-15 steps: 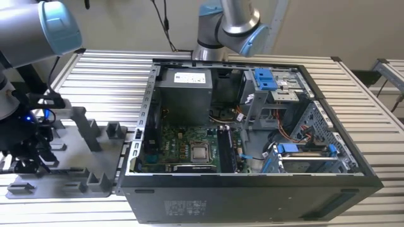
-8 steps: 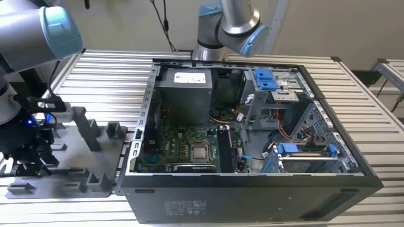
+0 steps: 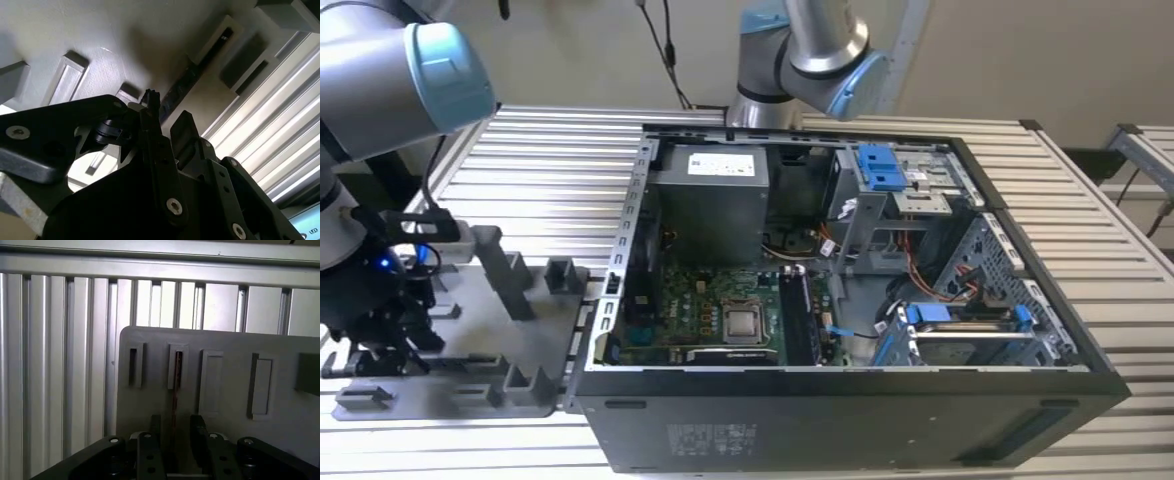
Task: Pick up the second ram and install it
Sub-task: 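Pick up the second ram and move it above second insertion slot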
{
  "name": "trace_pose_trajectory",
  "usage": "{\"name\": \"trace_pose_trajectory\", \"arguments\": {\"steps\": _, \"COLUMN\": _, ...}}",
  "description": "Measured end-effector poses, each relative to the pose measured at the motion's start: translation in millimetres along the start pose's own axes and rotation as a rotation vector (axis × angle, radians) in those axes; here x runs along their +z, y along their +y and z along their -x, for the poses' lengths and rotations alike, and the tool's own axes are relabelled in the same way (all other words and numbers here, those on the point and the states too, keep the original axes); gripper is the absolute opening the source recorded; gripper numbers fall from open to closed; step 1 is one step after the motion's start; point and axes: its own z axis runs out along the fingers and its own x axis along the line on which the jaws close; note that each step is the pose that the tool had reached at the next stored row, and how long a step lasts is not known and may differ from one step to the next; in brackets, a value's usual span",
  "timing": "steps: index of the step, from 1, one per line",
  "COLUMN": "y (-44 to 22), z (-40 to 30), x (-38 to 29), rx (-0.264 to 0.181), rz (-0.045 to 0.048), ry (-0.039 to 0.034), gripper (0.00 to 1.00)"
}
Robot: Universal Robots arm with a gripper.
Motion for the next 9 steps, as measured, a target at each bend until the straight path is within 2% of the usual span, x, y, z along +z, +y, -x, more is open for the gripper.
{"name": "trace_pose_trajectory", "arguments": {"steps": 9, "y": 0.6, "z": 0.1, "x": 3.8, "rx": 0.000, "rz": -0.0012, "ry": 0.0002, "gripper": 0.38}}
